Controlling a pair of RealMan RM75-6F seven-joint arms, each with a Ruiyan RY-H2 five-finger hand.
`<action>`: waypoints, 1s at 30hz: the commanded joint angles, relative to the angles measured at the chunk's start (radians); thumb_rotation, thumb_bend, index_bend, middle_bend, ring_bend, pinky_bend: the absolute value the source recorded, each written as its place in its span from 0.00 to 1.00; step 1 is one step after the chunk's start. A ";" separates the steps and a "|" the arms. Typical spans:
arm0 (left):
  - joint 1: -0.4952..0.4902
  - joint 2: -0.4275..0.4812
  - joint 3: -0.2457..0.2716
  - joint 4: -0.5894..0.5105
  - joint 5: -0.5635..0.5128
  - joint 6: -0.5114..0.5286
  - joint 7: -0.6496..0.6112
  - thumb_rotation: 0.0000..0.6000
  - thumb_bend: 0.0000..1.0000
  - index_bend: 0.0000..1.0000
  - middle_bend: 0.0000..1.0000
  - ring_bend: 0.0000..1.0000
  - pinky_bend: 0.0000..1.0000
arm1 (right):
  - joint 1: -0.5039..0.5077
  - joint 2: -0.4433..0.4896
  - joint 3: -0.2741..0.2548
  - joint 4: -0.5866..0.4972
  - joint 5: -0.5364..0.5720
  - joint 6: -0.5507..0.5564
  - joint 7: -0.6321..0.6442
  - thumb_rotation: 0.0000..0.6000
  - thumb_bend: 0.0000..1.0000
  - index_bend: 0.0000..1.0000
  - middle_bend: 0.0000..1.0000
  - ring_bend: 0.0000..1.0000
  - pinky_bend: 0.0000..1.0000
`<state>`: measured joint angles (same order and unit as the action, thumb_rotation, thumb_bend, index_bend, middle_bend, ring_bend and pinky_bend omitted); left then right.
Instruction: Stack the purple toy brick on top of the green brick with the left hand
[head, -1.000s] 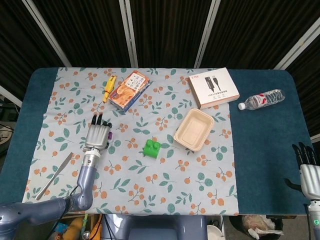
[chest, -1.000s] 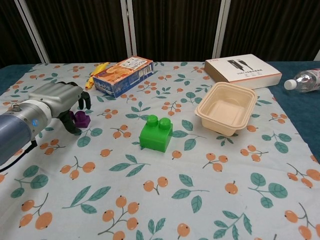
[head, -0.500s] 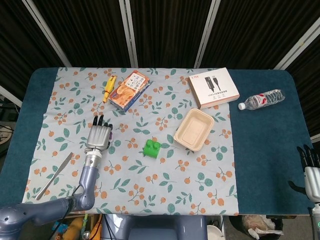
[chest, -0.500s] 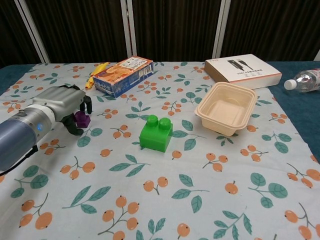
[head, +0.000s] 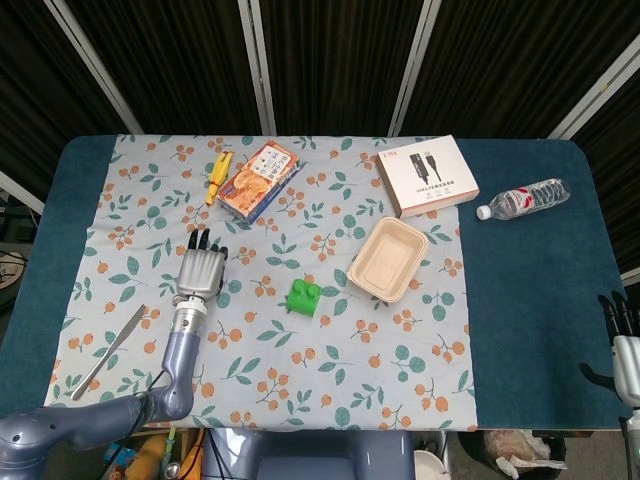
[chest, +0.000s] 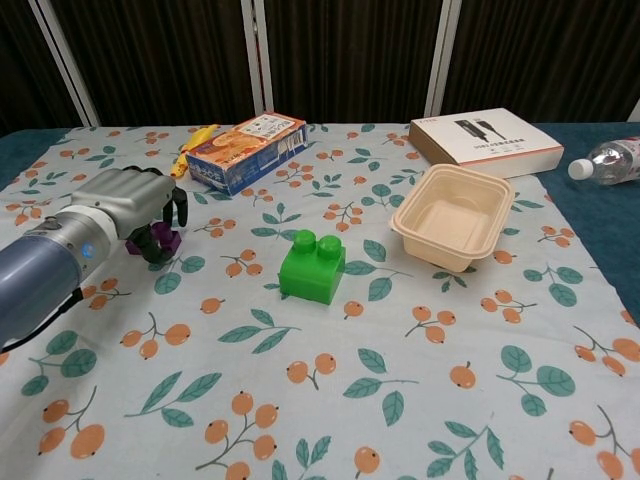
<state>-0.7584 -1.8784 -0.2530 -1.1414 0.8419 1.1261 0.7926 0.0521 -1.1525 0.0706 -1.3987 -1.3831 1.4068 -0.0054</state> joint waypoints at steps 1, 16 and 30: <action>0.006 0.010 0.000 -0.018 -0.011 0.002 0.014 1.00 0.33 0.37 0.37 0.06 0.05 | -0.005 0.004 0.000 -0.007 -0.003 0.010 -0.006 1.00 0.15 0.00 0.02 0.02 0.00; 0.016 0.043 0.001 -0.051 -0.015 0.009 0.019 1.00 0.32 0.35 0.35 0.06 0.05 | -0.022 0.014 -0.002 -0.026 0.001 0.025 -0.016 1.00 0.15 0.00 0.02 0.02 0.00; 0.003 0.020 0.007 -0.023 -0.012 -0.001 0.024 1.00 0.32 0.37 0.38 0.06 0.05 | -0.027 0.020 0.001 -0.037 0.001 0.028 -0.030 1.00 0.15 0.00 0.02 0.02 0.00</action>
<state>-0.7554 -1.8581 -0.2469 -1.1649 0.8296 1.1242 0.8170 0.0251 -1.1328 0.0711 -1.4351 -1.3816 1.4343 -0.0350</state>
